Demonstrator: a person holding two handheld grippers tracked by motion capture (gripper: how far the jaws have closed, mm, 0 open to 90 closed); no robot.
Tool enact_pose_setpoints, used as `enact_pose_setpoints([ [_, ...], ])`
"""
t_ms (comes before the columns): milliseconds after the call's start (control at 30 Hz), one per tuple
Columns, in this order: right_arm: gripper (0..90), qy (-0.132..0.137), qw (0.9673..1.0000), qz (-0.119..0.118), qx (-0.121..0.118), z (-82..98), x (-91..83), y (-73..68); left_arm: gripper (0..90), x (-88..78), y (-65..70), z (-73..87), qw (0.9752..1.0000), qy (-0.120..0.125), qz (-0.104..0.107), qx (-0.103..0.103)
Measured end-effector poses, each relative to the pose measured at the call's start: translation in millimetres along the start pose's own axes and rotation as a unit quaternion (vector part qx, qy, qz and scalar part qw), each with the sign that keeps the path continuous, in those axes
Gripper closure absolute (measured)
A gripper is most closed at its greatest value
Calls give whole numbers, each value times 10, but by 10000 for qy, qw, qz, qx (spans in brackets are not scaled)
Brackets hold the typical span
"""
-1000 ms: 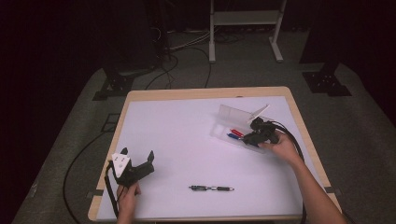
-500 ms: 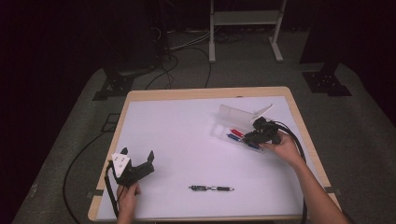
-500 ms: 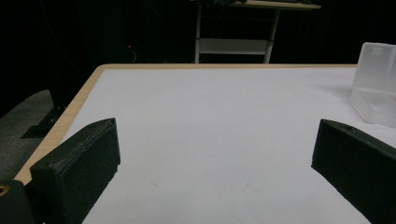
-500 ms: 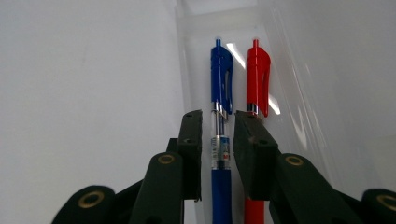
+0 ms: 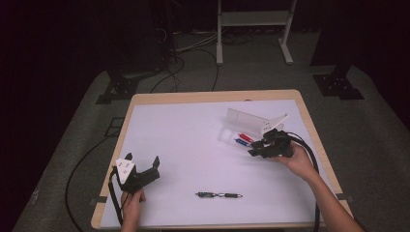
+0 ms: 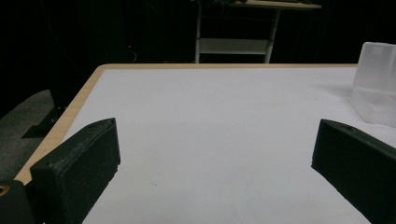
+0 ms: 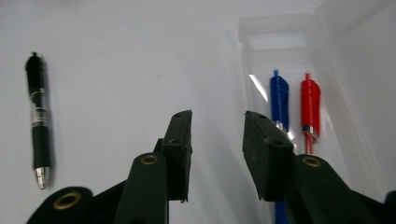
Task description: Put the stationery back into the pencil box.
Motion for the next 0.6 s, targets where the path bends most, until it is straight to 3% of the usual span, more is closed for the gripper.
enact_pose_setpoints([
  [333, 556, 9, 9989, -217, -409, -76, 87, -424, 4, 0, 3, 0, 10000, 1, -4, 14],
  [600, 491, 0, 9972, -444, -599, -107, 197, -623, 3, 0, 3, 0, 10000, 3, -5, 14],
])
Point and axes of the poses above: each handheld gripper's, and its own axes: x roughly forward along the jaws, z roughly out of its underside, y roughly to its right, the point moved 5 cm from there along x, roughly forward along the jaws, and after that the axes turned 15 degrees about -z, right-handed, at the moved point
